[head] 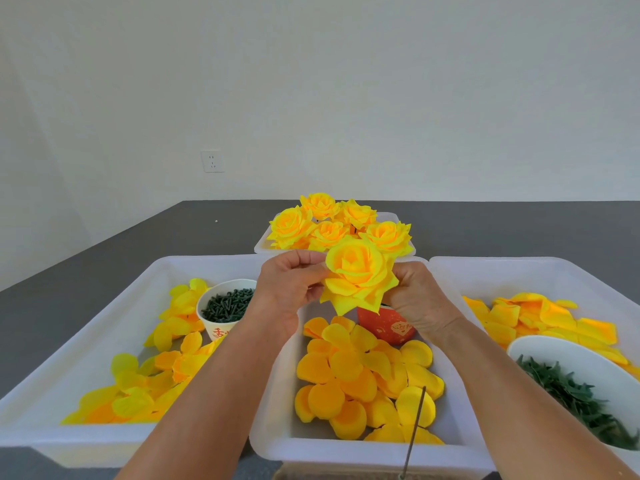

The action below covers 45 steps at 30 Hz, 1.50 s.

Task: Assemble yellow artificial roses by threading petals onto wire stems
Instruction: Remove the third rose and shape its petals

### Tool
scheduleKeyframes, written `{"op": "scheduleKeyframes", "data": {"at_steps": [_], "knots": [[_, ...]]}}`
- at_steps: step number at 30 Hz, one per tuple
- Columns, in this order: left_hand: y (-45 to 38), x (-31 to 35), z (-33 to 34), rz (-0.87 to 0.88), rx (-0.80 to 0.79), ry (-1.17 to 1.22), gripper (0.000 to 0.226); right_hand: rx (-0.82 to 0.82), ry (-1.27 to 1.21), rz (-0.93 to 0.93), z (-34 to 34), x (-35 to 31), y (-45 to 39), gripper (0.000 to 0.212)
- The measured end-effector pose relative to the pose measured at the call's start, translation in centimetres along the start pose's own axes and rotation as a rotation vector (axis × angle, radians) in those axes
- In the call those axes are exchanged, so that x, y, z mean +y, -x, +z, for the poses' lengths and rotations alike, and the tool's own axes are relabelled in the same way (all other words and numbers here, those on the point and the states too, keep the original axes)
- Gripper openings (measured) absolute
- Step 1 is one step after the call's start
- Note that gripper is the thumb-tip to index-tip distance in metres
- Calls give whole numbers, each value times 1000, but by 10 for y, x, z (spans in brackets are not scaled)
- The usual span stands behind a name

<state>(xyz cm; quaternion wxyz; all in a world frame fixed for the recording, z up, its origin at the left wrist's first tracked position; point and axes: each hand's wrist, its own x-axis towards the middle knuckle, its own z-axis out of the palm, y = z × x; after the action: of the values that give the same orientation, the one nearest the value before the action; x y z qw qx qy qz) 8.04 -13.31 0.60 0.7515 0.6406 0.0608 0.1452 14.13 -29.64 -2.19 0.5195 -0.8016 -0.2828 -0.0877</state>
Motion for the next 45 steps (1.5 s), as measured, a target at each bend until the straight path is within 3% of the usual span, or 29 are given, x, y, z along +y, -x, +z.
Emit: {"op": "scheduleKeyframes", "data": {"at_steps": [6,11,13,17,22,28,32,37,40,43,45], "knots": [[-3,-1,-1,103,42,13,23,-39,-41,66,3,-2,3,10],[-3,-5,1,357,116,-333,25,-74,43,101,4,1,2,13],[-3,-6,1,328,105,-365,20,-30,-8,86,3,-1,4,12],[-3,-6,1,67,60,-335,8,40,-113,23,1,-7,5,18],[-3,-4,-2,-64,76,-240,13,50,-98,19,1,-8,4,12],[-2,-3,0,33,67,-225,23,-78,50,94,1,-3,4,10],[-5,-9,-3,229,172,-528,21,-92,-21,120,2,-5,6,8],[-7,-11,-4,51,153,-242,18,-28,-9,55,1,-2,2,8],[-5,-6,-2,58,98,-65,11,-6,-76,7,2,-5,4,11],[-6,-6,-2,148,168,-115,15,-9,-101,0,4,-6,5,18],[-7,-7,-2,201,214,-184,15,9,-90,28,4,-3,4,11]]}}
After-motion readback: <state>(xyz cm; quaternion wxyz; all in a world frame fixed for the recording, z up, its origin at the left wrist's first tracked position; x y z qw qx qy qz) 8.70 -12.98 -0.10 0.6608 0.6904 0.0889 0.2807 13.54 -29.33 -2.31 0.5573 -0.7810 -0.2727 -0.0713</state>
